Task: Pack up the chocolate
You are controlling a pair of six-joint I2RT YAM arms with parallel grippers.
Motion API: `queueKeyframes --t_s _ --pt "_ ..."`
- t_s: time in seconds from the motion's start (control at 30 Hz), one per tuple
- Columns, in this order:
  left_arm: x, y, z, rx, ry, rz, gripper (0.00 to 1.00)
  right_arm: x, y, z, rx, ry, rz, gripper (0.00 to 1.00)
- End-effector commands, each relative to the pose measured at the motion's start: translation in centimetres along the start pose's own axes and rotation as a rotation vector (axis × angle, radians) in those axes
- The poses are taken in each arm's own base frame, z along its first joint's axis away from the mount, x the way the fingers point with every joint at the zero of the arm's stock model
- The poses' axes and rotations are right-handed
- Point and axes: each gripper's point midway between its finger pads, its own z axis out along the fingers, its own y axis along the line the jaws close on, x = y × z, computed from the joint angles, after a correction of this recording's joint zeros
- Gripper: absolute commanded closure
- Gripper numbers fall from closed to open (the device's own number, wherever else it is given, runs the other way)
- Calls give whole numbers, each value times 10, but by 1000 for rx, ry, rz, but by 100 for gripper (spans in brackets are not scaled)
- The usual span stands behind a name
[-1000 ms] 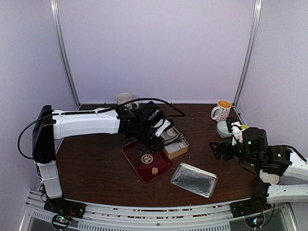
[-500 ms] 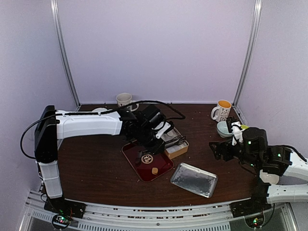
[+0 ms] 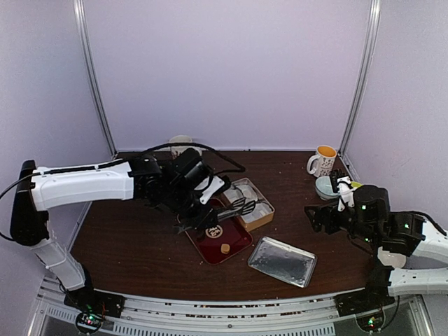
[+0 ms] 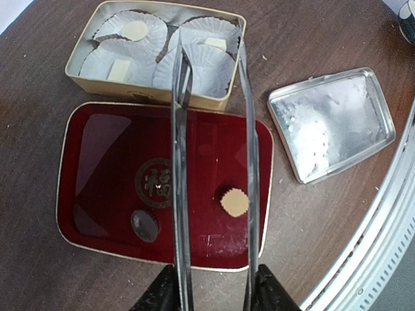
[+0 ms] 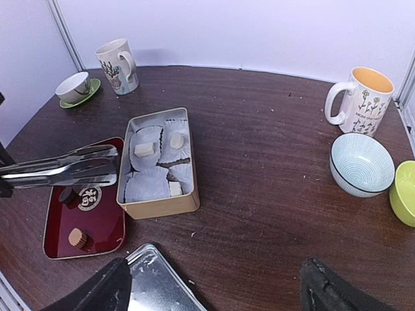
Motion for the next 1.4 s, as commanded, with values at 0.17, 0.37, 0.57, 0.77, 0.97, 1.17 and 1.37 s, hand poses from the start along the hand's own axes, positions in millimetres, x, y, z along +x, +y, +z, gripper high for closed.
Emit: queueKeyframes --t_s 0.17,0.37,0.57,0.77,0.97,1.17,1.37 --pt "52 2 -27 -45 87 -25 61 -4 1 0 -5 -20 8 10" --pt "64 3 -31 -52 100 -25 61 -3 2 1 -8 -14 7 10" --pt "74 1 -27 -44 125 -22 61 -2 0 1 -2 -6 2 10" --pt "84 -4 -18 -41 161 -9 61 1 0 1 0 0 0 9" --pt "91 -9 -8 -46 199 22 61 1 0 1 -2 0 2 9" --pt "98 -10 -3 -52 234 38 59 1 -1 0 -3 0 3 9" --pt "101 -16 -3 -30 243 44 56 1 0 1 -6 0 5 9"
